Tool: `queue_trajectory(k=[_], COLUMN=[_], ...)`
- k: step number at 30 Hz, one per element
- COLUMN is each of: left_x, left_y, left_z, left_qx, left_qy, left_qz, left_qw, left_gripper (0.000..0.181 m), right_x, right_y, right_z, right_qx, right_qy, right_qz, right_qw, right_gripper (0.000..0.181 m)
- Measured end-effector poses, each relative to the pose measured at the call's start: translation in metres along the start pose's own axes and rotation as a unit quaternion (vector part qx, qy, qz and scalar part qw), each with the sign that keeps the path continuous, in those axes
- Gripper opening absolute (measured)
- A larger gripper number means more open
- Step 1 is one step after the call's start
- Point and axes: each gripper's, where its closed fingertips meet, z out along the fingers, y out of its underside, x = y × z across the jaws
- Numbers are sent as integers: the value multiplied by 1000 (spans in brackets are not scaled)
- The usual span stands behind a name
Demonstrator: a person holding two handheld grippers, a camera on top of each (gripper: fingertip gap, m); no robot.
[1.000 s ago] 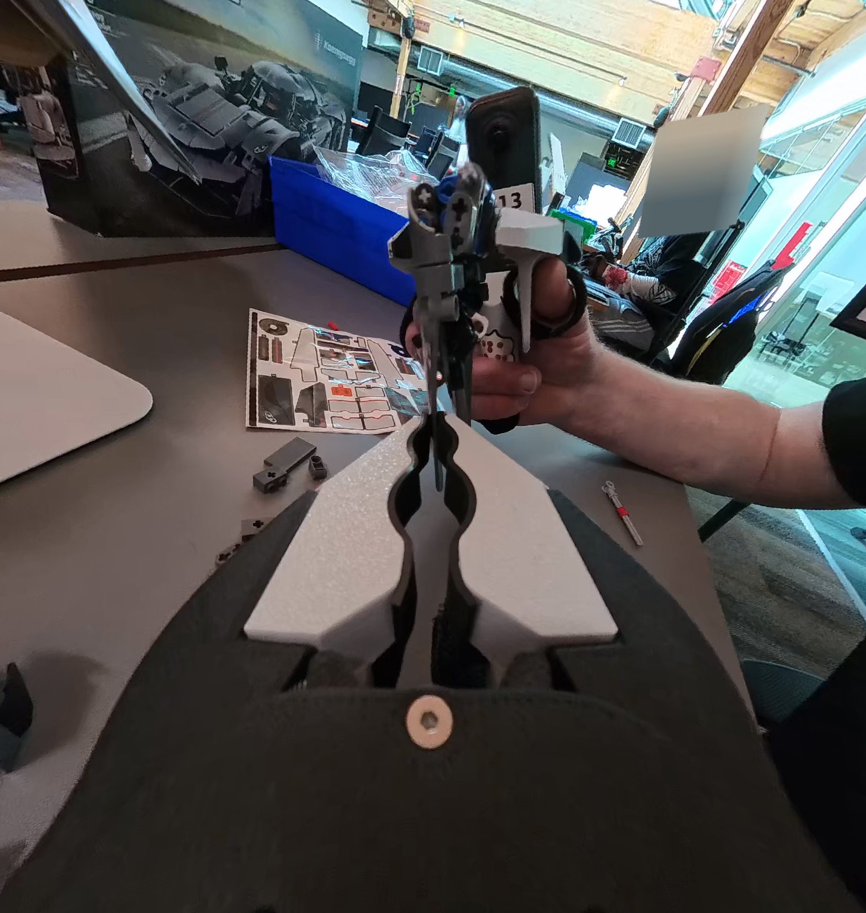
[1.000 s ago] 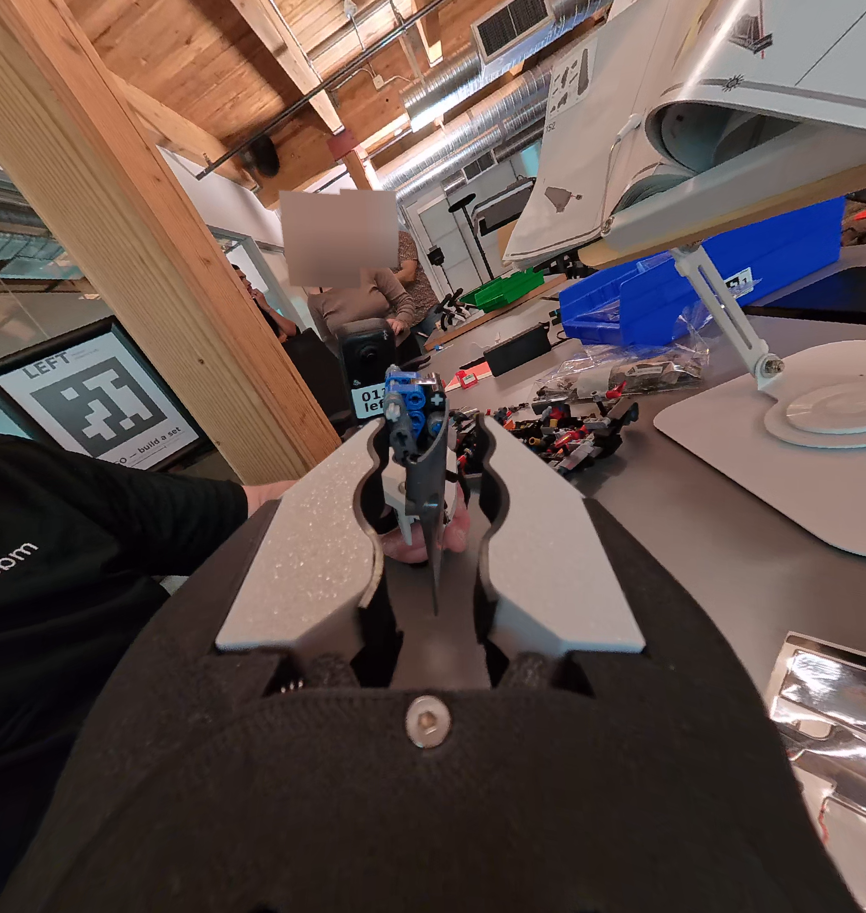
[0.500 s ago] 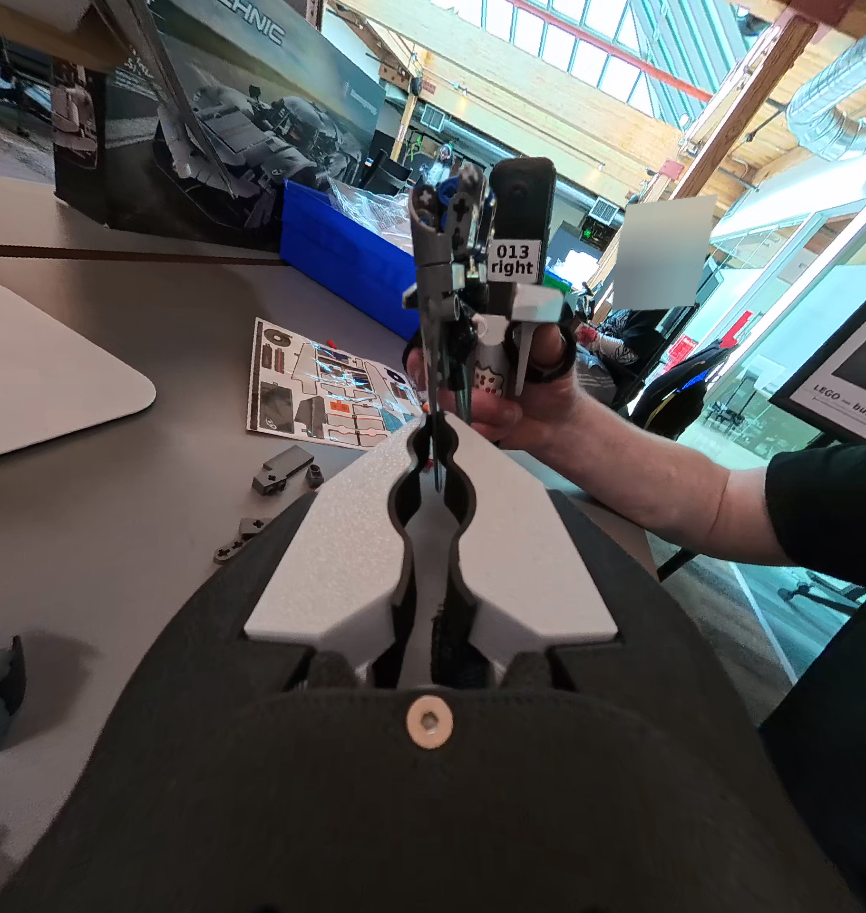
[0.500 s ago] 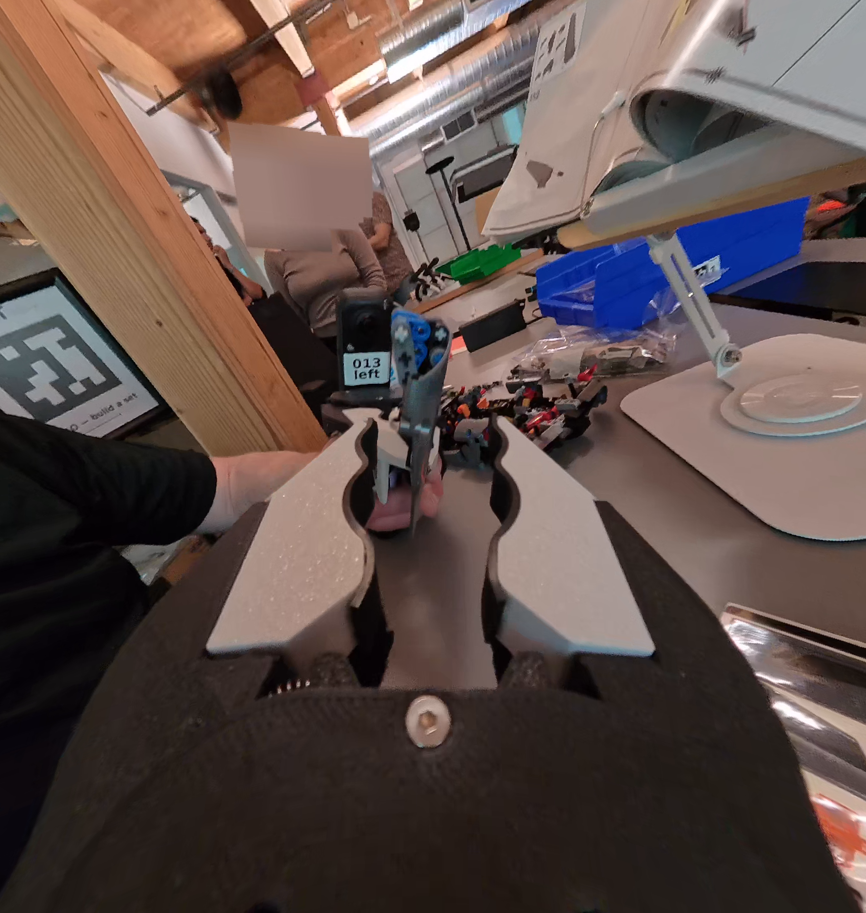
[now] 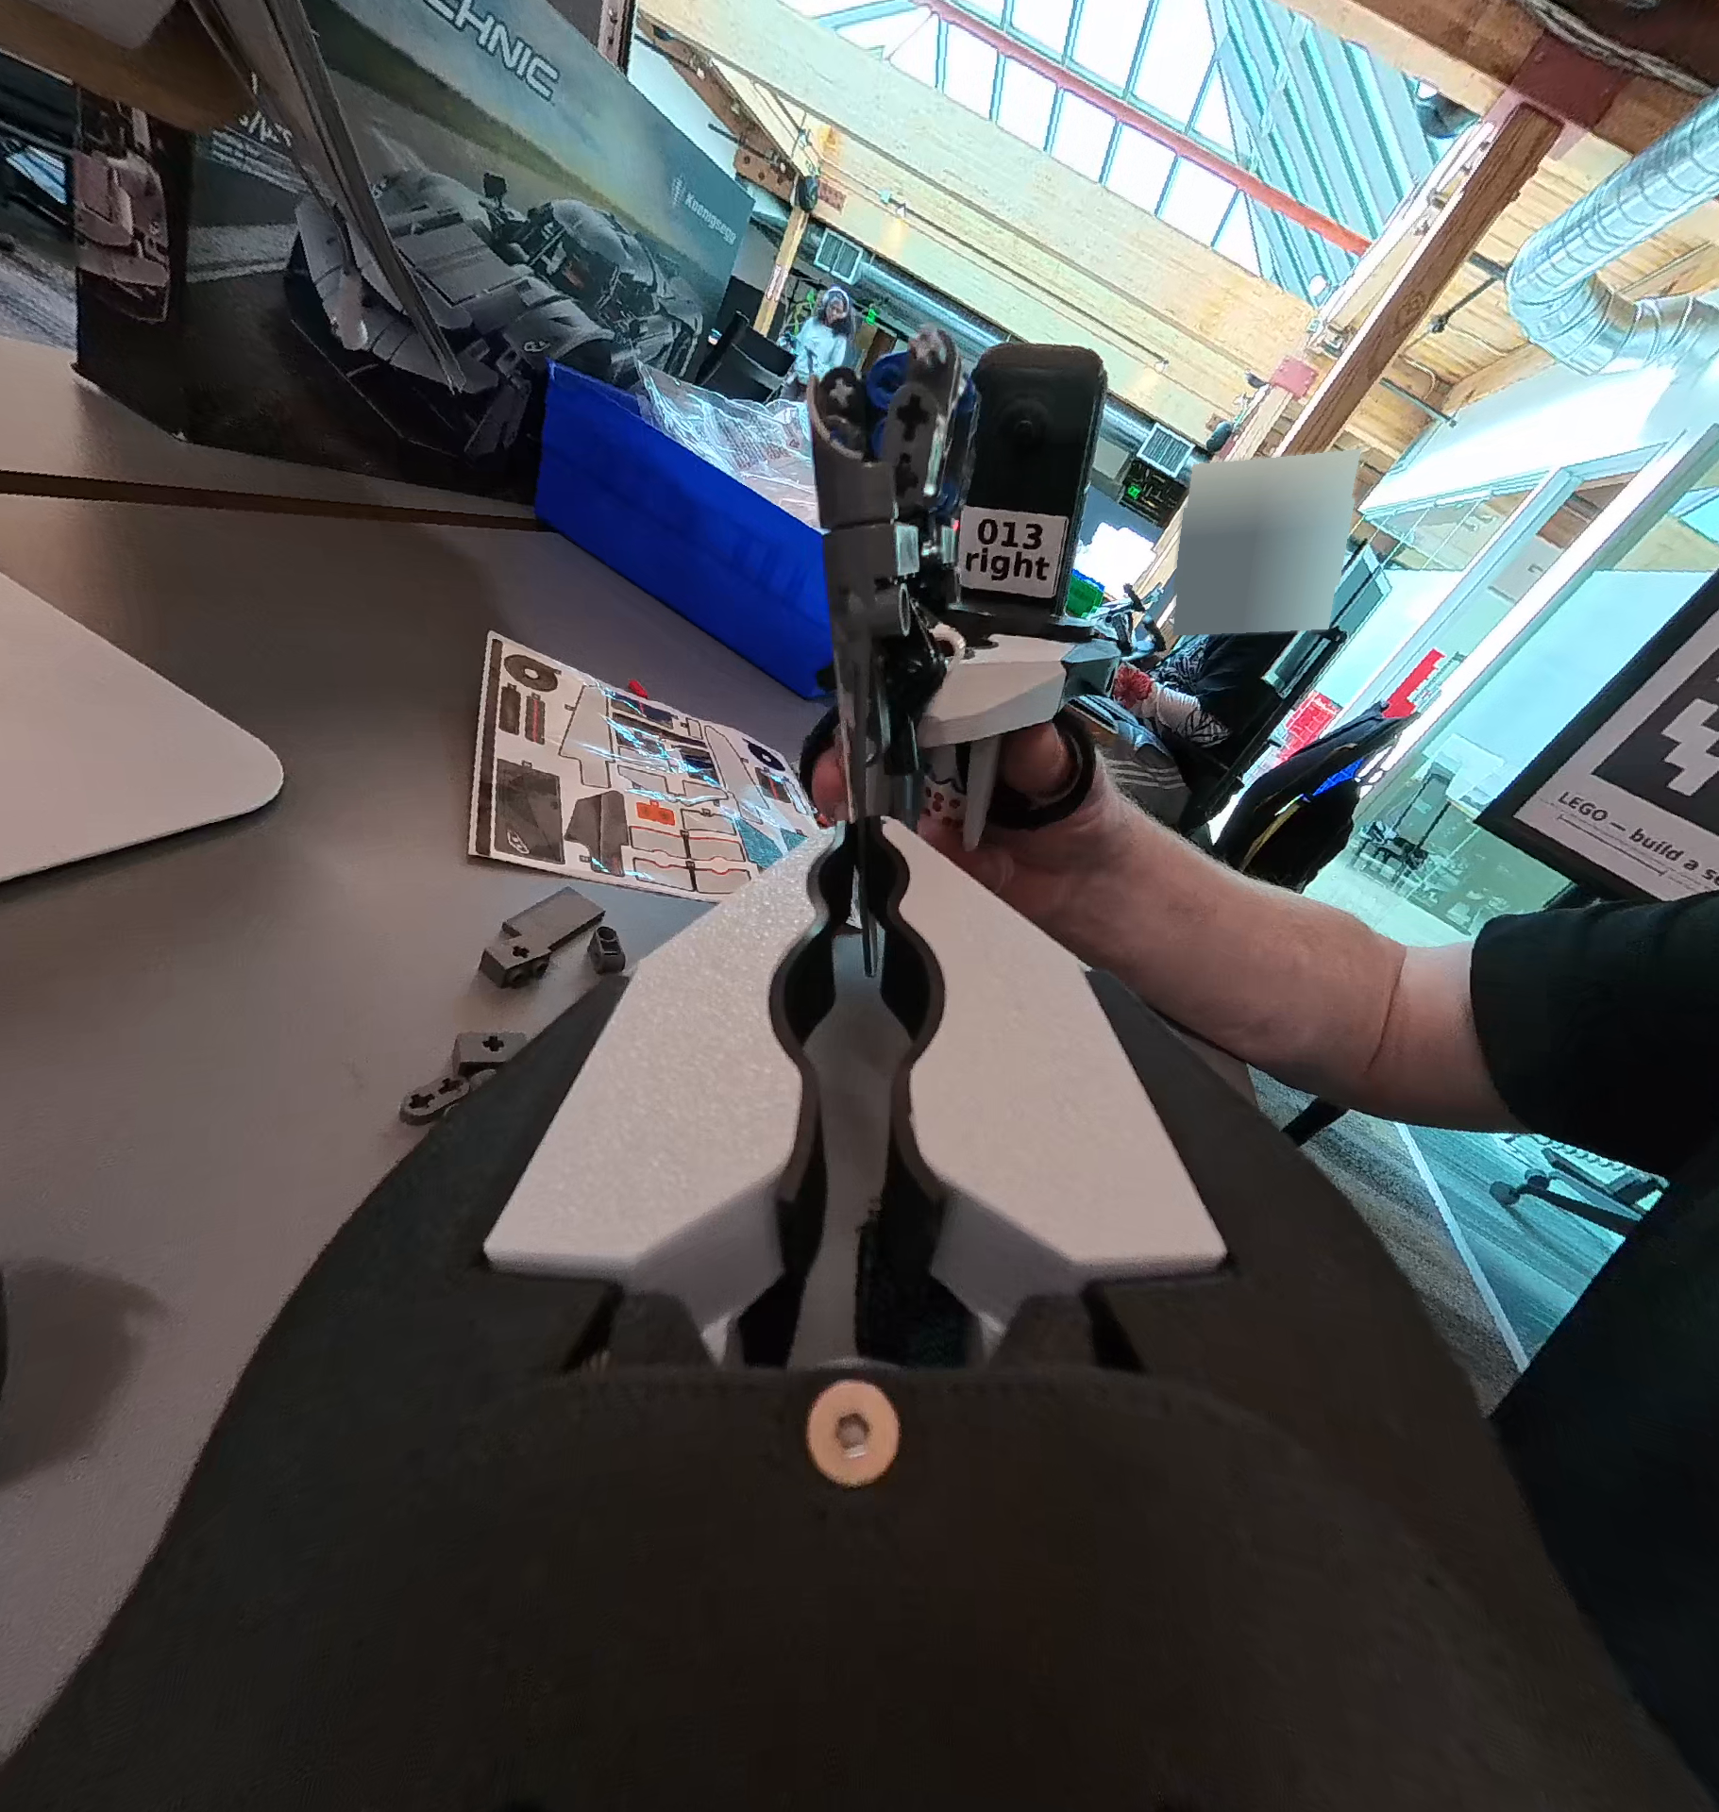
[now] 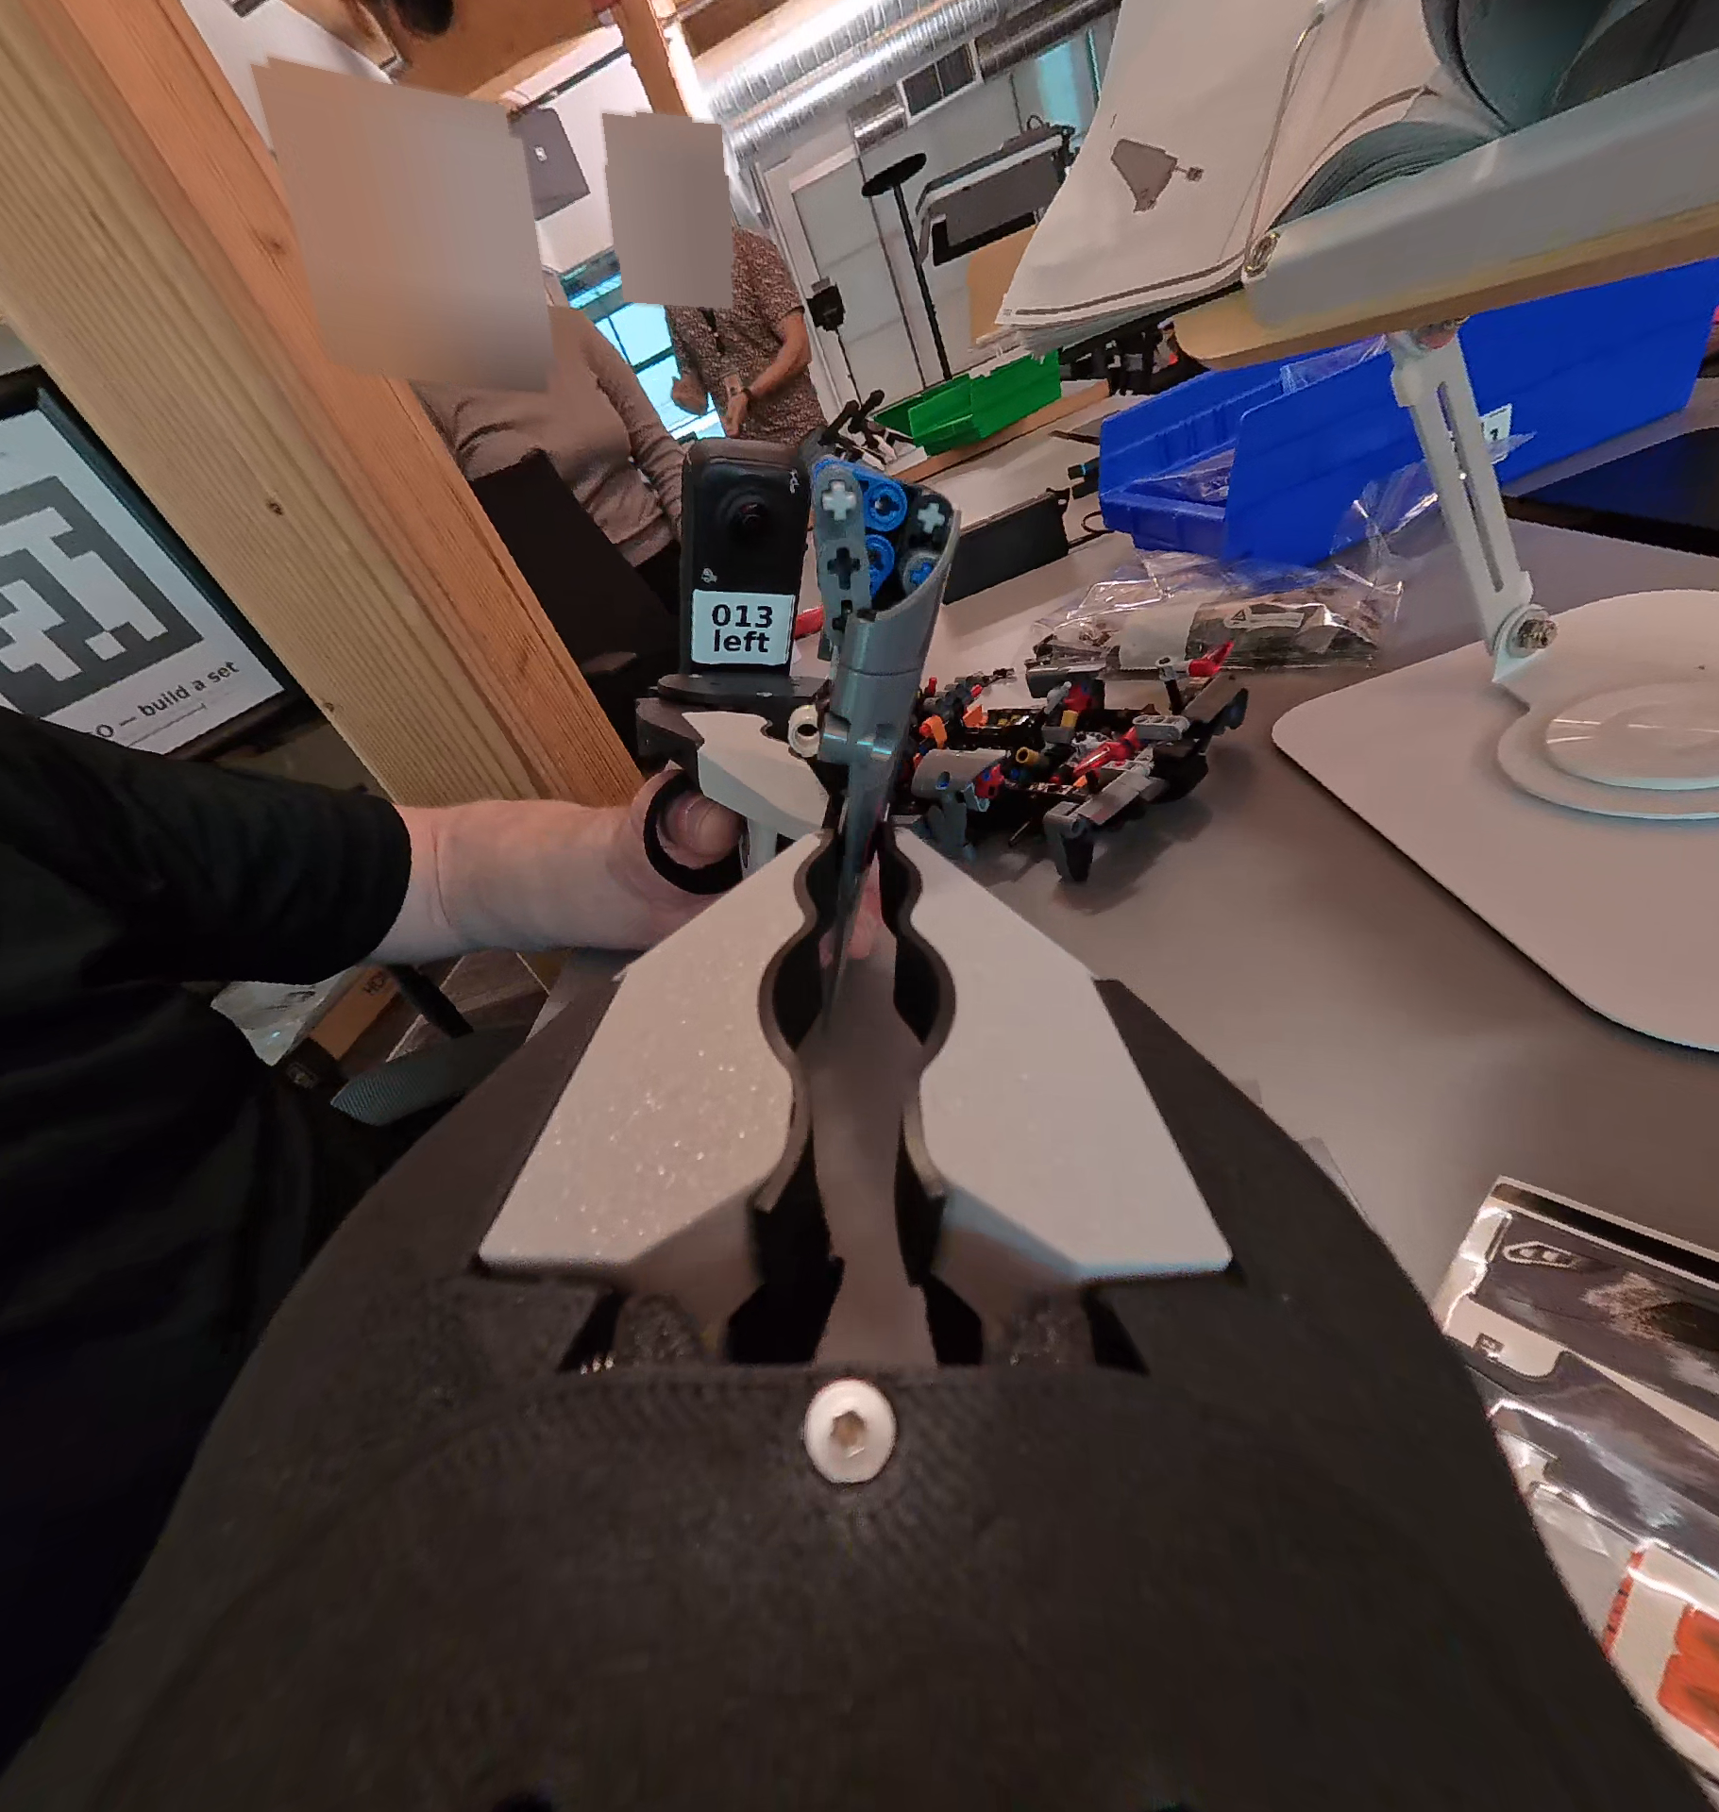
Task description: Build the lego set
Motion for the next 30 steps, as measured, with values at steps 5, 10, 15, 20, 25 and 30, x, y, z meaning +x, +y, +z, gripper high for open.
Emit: queue_trajectory(k=[5,10,15,20,25,30], left_x=[1,1,1,1,2,2], left_y=[0,0,-1,-1,-1,-1], left_z=[0,0,0,-1,-1,-1], left_qx=[-1,0,1,2,3,2], left_qy=[3,3,5,6,7,7], left_qz=[-1,0,-5,-4,-6,-3], left_qw=[1000,1000,1000,1000,1000,1000], left_gripper=[0,0,0,0,0,0], right_x=[2,1,0,-1,-4,-5], right_y=[1,0,-1,8,12,12], right_z=[0,0,0,6,8,8], right_qx=[-2,0,1,-18,-30,-31], right_qy=[5,5,3,-9,-13,-14], right_qz=[-3,-4,-1,17,6,4], right_qw=[1000,1000,1000,1000,999,999], right_gripper=[5,5,11,21,10,11])
